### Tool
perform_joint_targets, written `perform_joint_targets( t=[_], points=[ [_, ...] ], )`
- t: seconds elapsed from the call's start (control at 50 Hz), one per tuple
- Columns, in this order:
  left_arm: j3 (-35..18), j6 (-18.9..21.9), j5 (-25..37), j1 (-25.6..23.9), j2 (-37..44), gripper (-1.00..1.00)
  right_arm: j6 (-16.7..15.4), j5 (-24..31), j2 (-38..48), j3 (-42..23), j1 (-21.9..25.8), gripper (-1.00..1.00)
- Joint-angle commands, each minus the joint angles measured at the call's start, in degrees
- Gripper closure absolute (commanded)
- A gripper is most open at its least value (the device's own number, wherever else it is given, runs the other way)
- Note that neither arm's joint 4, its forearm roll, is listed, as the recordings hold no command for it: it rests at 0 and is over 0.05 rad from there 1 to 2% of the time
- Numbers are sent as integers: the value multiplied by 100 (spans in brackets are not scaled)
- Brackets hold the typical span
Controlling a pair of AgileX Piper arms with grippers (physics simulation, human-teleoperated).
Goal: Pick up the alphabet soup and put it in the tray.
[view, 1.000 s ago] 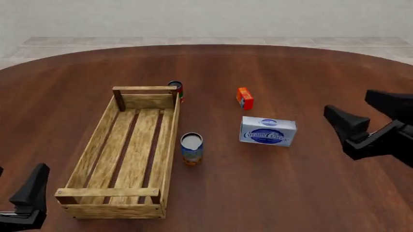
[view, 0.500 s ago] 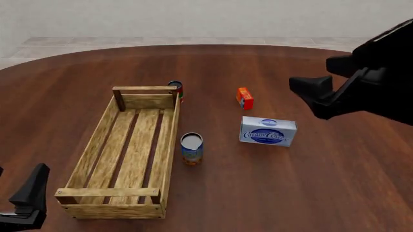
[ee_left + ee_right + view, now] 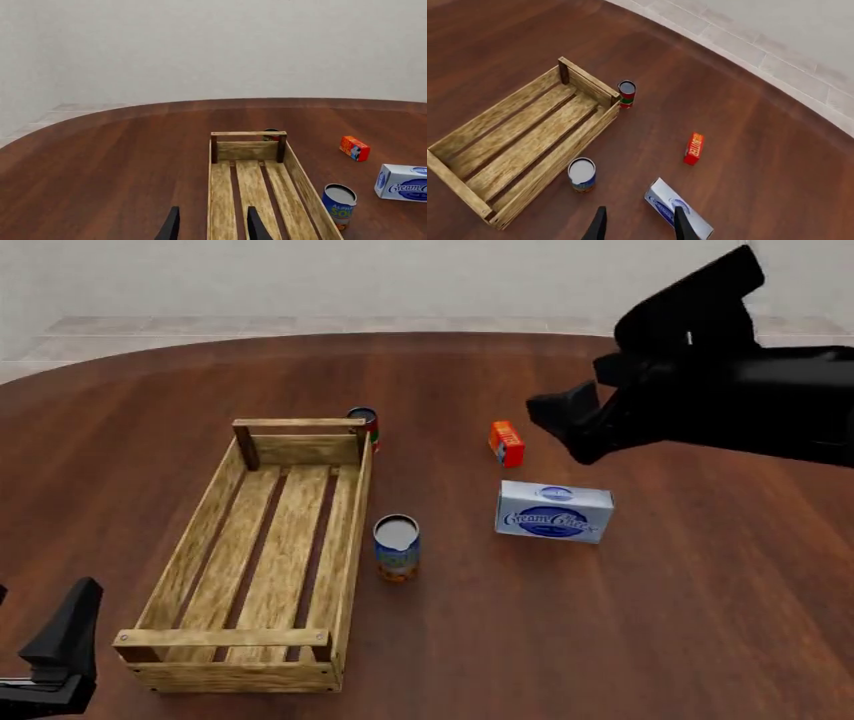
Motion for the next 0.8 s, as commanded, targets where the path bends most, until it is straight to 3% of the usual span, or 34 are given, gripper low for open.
perform_joint_targets(
  t=[0.02, 0.8],
  points=[
    [2, 1, 6, 0, -9, -100, 82, -181, 508, -175, 214, -100],
    [5, 1, 22, 0, -26, -100, 506, -1023, 1565, -26, 609, -100]
  ],
)
